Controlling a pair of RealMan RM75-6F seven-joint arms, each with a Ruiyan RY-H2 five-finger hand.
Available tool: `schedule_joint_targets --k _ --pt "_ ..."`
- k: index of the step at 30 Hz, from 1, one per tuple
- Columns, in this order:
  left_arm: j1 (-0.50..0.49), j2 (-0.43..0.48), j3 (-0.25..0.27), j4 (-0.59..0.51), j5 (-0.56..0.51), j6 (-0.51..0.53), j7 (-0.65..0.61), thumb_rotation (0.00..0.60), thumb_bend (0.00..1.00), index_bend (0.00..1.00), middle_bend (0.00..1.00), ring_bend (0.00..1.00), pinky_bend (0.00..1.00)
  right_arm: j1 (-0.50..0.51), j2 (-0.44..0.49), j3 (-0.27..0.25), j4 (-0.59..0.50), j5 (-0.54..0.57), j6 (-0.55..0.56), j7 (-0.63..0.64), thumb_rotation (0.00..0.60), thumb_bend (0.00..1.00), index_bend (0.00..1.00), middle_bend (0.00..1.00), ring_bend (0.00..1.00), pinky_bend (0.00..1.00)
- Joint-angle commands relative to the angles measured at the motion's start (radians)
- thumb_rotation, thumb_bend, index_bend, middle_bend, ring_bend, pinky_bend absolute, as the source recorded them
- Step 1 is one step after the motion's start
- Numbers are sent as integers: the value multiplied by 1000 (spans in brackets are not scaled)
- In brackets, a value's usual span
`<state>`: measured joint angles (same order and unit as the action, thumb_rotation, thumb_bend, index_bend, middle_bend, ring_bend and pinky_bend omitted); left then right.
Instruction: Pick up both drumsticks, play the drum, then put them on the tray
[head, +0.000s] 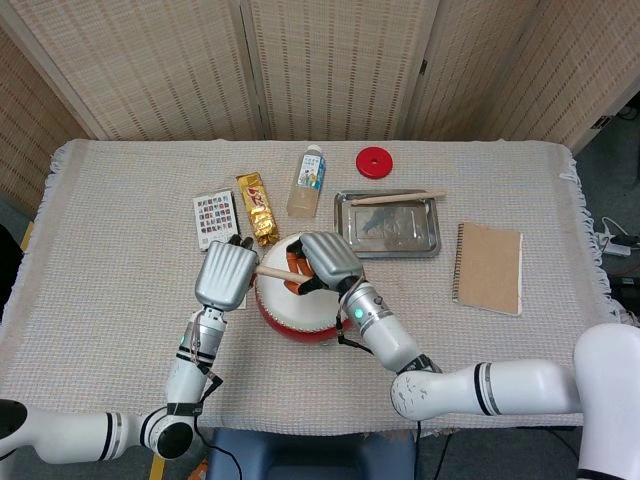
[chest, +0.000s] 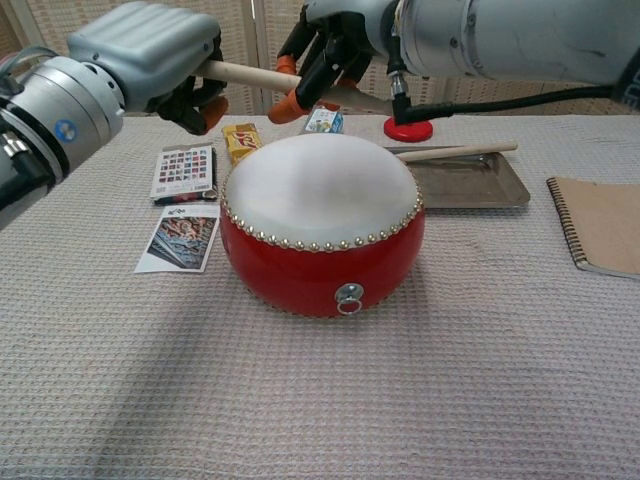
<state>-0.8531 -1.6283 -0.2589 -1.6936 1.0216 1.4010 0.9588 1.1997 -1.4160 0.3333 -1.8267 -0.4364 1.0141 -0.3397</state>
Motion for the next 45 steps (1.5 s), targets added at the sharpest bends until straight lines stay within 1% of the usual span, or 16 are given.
schedule_joint_targets --k 1,9,11,14,16,19,27,34,41,45 --pt "3 5 -1 -4 2 -2 -2 600 507 299 406 375 677 -5 3 0 -1 -8 -1 -2 600 218 1000 883 734 805" --pt "10 21 -5 -12 9 -8 -15 600 504 179 205 150 412 -12 11 1 -13 -15 0 -18 600 218 1000 894 745 809" --pt "12 25 -6 -14 13 -9 -17 600 491 144 161 95 337 -12 11 -1 -13 -13 3 -27 600 218 1000 894 749 809" --pt "14 33 -8 -21 13 -13 -19 600 462 88 99 24 252 -8 10 -4 -12 -3 8 -44 600 218 1000 895 755 810" --pt "14 35 -12 -22 14 -14 -24 600 444 53 63 2 221 -8 9 -2 -11 1 11 -49 600 218 1000 895 756 811" --pt "13 38 -15 -22 20 -15 -28 600 427 3 7 0 181 -8 6 -2 -8 0 15 -55 600 218 1000 898 758 815" --pt "17 53 -19 -34 25 -20 -37 600 386 0 0 0 139 -15 7 -6 -6 -1 15 -69 600 219 1000 899 758 814" --pt "36 91 -13 -92 34 -28 -73 600 371 0 0 0 130 -29 27 -17 -8 -5 11 -79 600 220 1000 899 763 815" --pt "57 143 -4 -141 20 -51 -106 600 371 0 0 0 130 -84 111 -43 -38 -33 4 -67 600 221 1000 899 762 815" --pt "65 164 1 -147 22 -59 -123 600 371 0 0 0 130 -121 162 -51 -38 -65 -12 -40 600 222 1000 899 763 814"
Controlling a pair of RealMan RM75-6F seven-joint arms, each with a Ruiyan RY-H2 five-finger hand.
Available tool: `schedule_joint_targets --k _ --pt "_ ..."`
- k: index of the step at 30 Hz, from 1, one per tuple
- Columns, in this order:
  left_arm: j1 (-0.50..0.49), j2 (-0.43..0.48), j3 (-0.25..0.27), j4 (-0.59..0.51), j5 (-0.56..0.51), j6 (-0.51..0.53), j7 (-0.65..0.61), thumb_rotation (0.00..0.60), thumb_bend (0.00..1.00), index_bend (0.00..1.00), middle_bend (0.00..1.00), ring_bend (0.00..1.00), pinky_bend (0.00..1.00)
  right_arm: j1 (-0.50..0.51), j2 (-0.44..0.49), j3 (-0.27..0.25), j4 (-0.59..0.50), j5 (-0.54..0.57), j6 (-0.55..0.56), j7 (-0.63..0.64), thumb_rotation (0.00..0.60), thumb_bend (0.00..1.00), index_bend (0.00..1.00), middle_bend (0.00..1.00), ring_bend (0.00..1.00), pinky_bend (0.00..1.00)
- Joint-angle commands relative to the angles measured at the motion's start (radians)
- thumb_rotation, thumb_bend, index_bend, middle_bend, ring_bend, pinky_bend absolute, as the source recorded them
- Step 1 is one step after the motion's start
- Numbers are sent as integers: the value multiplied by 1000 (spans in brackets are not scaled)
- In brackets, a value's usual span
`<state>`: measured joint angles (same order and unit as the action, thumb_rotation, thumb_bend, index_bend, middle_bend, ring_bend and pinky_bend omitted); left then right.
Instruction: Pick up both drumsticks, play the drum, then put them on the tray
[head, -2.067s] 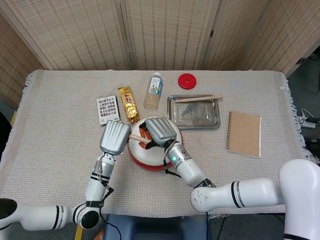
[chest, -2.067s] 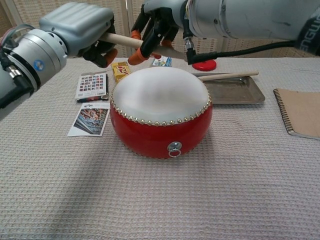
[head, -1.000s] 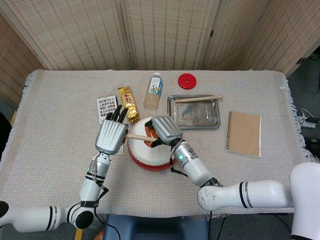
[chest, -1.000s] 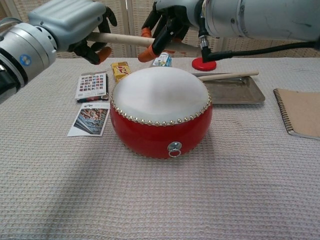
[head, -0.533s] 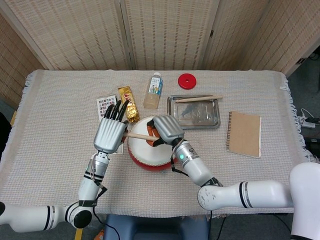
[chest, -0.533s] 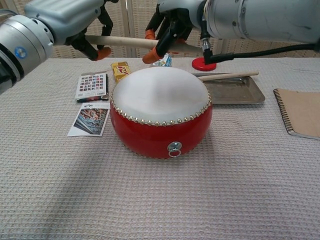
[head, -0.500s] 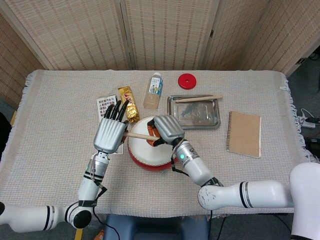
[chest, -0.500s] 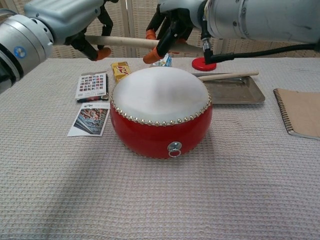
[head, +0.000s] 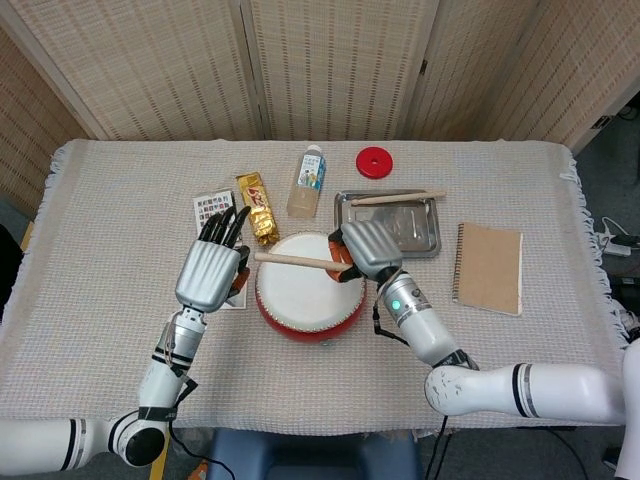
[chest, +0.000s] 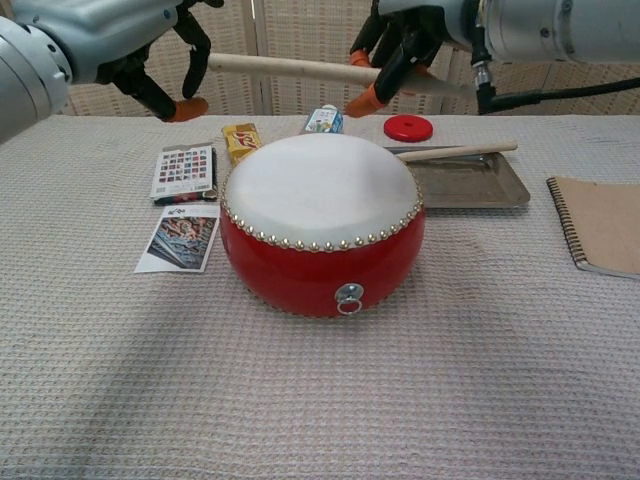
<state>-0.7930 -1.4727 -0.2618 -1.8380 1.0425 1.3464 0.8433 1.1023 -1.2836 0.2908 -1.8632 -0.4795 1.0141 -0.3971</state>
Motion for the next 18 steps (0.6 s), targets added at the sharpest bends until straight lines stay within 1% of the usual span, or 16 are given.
schedule_joint_targets --k 1,7,10,14,18 --pt "7 13 6 -3 4 -5 -11 600 371 0 0 0 130 -32 42 -12 1 -30 -18 24 600 222 1000 899 763 814" --pt "29 43 16 0 14 -6 -54 600 371 0 0 0 130 -85 115 -47 59 -96 -110 76 600 222 1000 898 762 815" --pt "43 58 23 7 25 -3 -79 600 370 0 0 0 130 -105 137 -67 122 -126 -169 105 600 222 1000 899 760 815" --pt "63 73 31 21 35 -2 -114 600 370 0 0 0 130 -122 123 -103 256 -167 -243 129 600 222 1000 899 754 814" --pt "78 80 36 35 34 -5 -146 600 370 0 0 0 130 -123 77 -115 397 -209 -311 164 600 222 1000 898 735 815"
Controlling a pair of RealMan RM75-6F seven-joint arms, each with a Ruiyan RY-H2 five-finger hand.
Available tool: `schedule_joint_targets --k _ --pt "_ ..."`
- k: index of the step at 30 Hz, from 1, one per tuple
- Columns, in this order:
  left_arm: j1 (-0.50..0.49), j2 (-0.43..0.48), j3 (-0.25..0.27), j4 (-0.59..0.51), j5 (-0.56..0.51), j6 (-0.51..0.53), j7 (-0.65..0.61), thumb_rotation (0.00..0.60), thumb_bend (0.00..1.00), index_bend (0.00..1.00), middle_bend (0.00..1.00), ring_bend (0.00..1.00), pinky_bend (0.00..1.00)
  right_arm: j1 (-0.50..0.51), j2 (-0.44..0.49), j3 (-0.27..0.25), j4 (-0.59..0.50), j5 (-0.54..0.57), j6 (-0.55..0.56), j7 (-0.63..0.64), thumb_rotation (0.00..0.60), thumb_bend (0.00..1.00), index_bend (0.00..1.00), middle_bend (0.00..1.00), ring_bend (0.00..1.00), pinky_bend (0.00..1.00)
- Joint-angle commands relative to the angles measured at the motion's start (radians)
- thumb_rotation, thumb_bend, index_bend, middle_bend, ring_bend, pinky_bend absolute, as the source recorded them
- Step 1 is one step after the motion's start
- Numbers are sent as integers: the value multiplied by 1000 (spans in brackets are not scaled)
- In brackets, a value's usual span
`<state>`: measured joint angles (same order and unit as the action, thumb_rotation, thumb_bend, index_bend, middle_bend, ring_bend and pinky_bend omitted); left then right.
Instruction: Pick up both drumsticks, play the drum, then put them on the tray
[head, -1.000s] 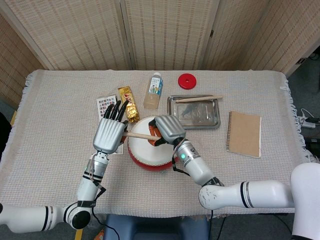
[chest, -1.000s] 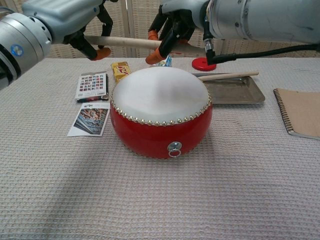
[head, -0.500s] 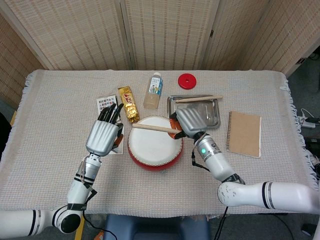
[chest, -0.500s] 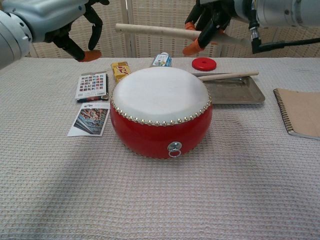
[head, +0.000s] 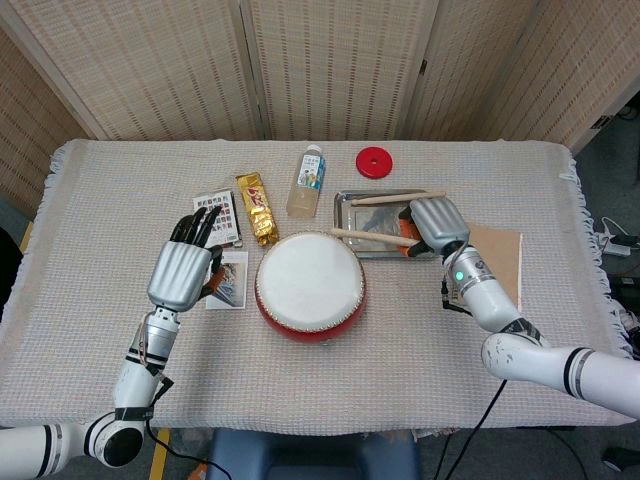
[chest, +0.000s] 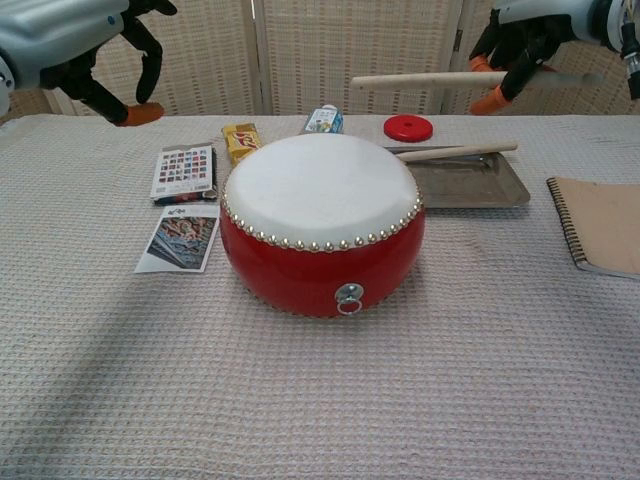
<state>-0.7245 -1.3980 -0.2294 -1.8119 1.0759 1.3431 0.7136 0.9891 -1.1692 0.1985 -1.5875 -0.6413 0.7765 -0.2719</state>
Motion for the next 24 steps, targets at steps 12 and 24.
schedule_joint_targets --k 12,24 --pt "48 36 8 36 7 -5 -87 600 371 0 0 0 130 39 -341 -42 664 -173 -222 97 600 222 986 898 666 766" --pt "75 50 5 56 20 -9 -143 600 370 0 0 0 130 105 -571 -10 1032 -256 -371 166 600 221 702 721 490 632"
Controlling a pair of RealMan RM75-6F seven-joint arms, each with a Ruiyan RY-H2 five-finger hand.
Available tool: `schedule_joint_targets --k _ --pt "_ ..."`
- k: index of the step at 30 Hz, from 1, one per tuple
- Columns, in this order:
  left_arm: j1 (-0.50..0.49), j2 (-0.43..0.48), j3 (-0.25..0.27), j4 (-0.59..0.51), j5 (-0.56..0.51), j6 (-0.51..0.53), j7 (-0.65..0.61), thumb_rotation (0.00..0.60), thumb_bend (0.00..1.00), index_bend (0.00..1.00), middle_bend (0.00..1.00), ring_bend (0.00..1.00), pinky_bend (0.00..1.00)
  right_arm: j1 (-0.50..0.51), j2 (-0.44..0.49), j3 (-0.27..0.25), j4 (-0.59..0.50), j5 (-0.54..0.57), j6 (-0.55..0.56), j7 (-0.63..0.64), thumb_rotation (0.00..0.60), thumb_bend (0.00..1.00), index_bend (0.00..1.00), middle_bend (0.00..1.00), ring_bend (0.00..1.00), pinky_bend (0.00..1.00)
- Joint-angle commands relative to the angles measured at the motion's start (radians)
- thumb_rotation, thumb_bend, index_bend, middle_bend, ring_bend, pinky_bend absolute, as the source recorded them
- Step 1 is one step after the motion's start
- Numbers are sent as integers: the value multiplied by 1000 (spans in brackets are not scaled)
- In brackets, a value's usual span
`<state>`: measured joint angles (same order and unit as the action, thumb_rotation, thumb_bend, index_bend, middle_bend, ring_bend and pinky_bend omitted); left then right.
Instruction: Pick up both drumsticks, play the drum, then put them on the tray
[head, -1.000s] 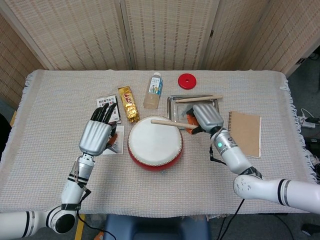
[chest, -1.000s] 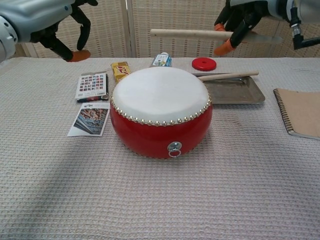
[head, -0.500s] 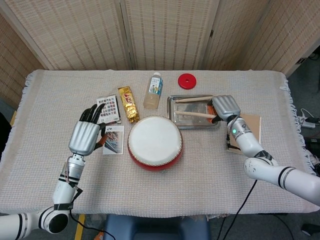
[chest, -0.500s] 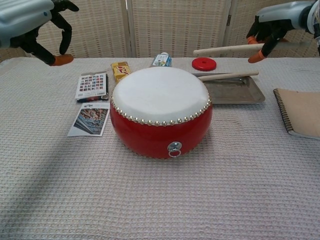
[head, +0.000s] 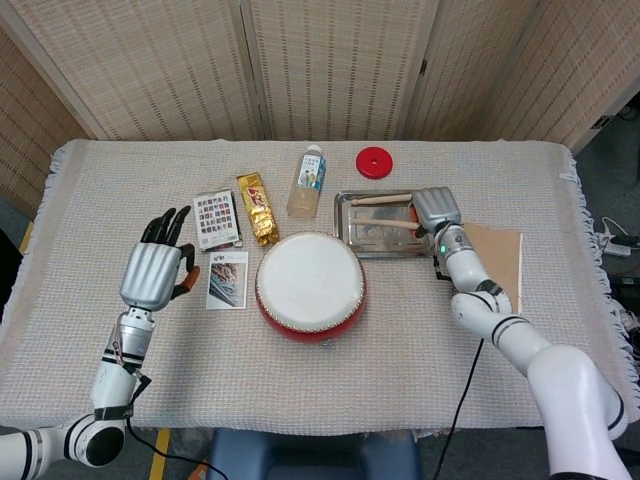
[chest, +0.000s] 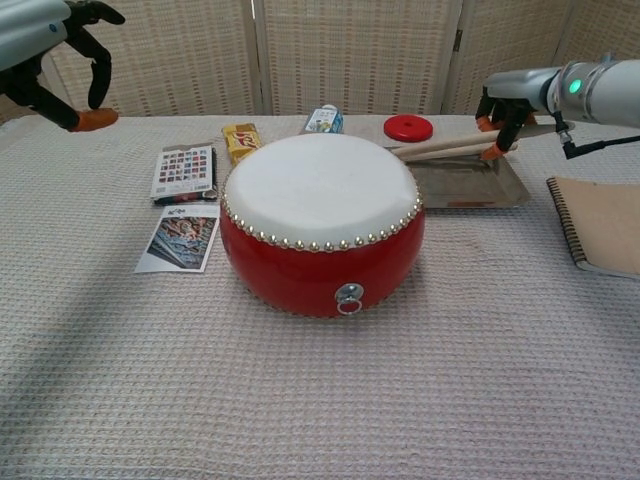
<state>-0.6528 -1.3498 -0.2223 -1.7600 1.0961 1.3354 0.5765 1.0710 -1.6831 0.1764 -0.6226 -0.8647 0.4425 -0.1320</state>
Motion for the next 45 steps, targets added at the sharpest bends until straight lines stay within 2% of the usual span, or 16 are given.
schedule_joint_targets --k 1,4,6,8,16,19,21,27,29,33,35,39,42,45 --pt "5 3 -3 7 -1 -3 -8 600 370 0 0 0 129 26 -69 15 84 -38 -44 29 600 221 677 699 474 621" --pt "9 5 -8 11 -4 -5 -20 600 370 0 0 0 130 36 -101 27 133 -47 -67 38 600 212 529 582 389 573" --pt "12 5 -10 14 -5 -7 -30 600 370 0 0 0 130 44 -114 38 155 -47 -85 43 600 174 377 479 315 544" --pt "15 6 -10 15 -5 -9 -37 600 371 0 0 0 129 48 -118 54 164 -46 -96 56 600 157 296 424 282 530" --pt "23 16 -18 18 0 -10 -54 600 369 0 0 0 129 31 -68 76 125 -55 -78 51 600 155 223 374 242 506" --pt "27 23 -20 16 3 -11 -62 600 369 0 0 0 130 5 -11 83 38 -64 -30 47 600 156 208 363 239 504" --pt "32 28 -22 17 7 -9 -74 600 368 0 0 0 130 -24 55 86 -72 -76 10 49 600 156 207 359 239 503" --pt "55 63 -19 22 7 -25 -129 600 369 0 0 0 130 -166 305 61 -490 -124 219 7 600 156 208 355 239 487" --pt "69 78 -15 24 1 -29 -150 600 369 0 0 0 130 -228 391 44 -634 -137 296 -8 600 156 207 347 226 455" --pt "109 98 -2 27 2 -15 -204 600 371 0 0 0 130 -350 519 8 -845 -195 461 -11 600 156 157 276 138 336" --pt "134 109 13 33 15 -3 -227 600 370 0 0 0 130 -416 563 -16 -912 -244 549 2 600 156 119 229 108 316" --pt "181 132 51 42 45 19 -257 600 369 0 0 0 130 -528 613 -70 -972 -352 693 33 600 156 4 130 25 224" --pt "223 149 83 47 79 46 -278 600 369 0 0 0 130 -616 622 -109 -979 -440 821 68 600 156 0 96 0 163" --pt "264 162 114 47 109 74 -291 600 369 0 0 0 130 -695 612 -143 -956 -515 933 112 600 156 0 88 0 153"
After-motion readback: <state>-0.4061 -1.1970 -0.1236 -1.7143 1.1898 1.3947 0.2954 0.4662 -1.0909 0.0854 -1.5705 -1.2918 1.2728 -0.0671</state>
